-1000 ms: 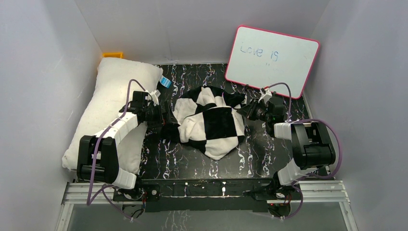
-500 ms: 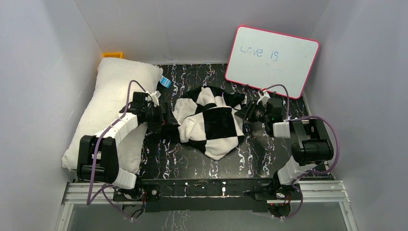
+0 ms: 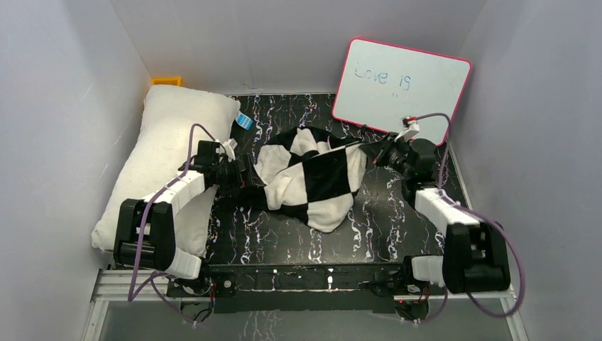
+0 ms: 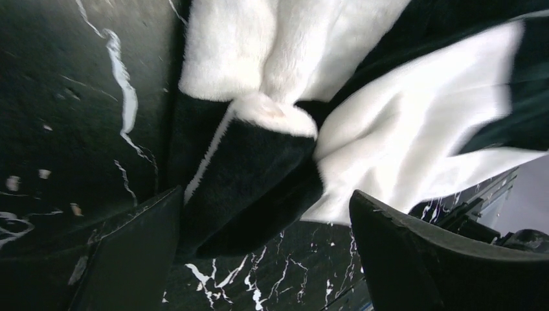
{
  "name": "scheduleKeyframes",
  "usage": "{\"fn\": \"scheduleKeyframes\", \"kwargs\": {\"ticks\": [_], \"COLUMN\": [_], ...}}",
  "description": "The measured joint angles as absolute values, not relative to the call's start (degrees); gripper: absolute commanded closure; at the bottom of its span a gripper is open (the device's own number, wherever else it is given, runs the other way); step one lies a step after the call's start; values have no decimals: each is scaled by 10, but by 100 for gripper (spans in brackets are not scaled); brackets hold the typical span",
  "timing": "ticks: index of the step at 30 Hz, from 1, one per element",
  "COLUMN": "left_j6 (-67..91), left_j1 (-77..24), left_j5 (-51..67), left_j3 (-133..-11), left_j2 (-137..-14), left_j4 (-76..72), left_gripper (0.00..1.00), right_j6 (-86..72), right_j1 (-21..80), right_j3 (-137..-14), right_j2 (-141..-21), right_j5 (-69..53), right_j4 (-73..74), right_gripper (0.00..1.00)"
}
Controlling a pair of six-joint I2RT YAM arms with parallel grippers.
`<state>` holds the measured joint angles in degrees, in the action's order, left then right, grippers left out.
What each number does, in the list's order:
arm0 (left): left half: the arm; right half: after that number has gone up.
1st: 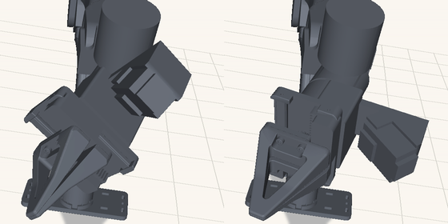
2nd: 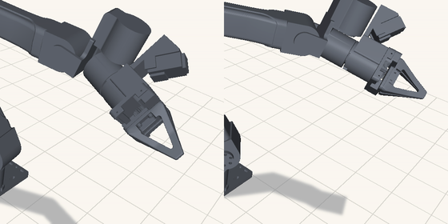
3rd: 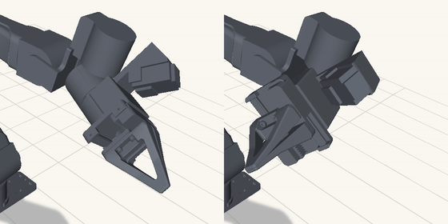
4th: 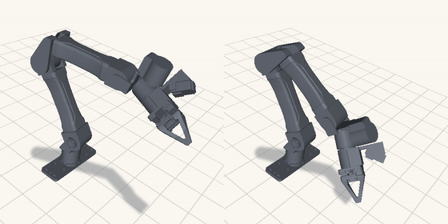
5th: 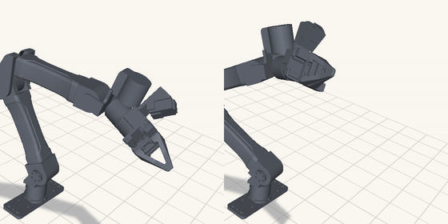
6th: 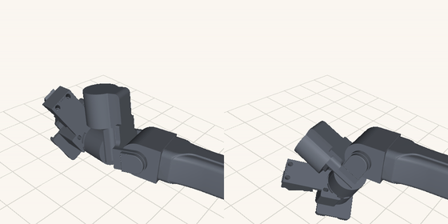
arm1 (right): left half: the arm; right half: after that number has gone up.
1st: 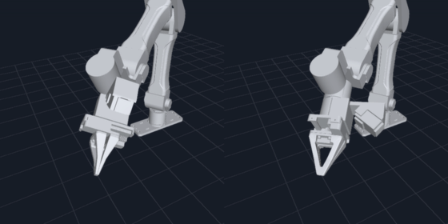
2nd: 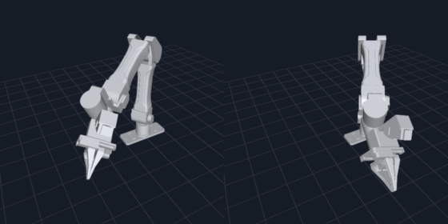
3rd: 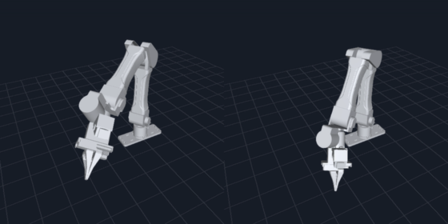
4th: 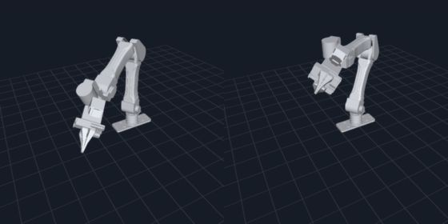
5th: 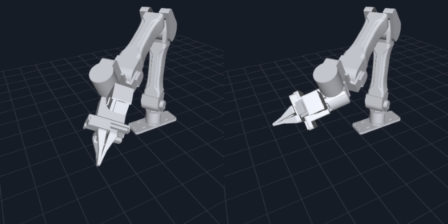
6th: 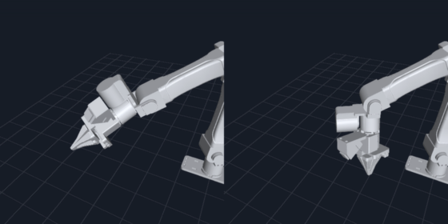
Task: Remove the pillowcase from the pillow
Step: Fold the pillowcase at the center of the board.
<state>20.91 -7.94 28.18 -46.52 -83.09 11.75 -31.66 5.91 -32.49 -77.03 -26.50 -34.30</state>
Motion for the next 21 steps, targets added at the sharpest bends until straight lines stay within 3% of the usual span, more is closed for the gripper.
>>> {"fn": "scheduleKeyframes", "kwargs": {"ticks": [2,3,7,10,12,21], "left_j6": [222,228,257,283,304,315], "left_j1": [-91,-103,-178,-199,-199,-204], "left_j5": [279,270,241,239,238,236], "left_j3": [-451,-446,-441,-416,-398,-357], "left_j2": [-833,-834,-846,-845,-840,-703], "left_j4": [109,107,95,59,39,-24], "left_gripper": [8,15,52,87,100,100], "right_j6": [-314,-312,-304,-299,-297,-290], "right_j1": [54,52,47,45,43,39], "right_j3": [-335,-345,-391,-395,-395,-394], "right_j2": [-705,-684,-658,-659,-662,-664], "right_j5": [-247,-242,-235,-233,-232,-225], "right_j4": [-333,-327,-309,-288,-270,-234], "right_gripper": [100,100,100,100,100,100]}}
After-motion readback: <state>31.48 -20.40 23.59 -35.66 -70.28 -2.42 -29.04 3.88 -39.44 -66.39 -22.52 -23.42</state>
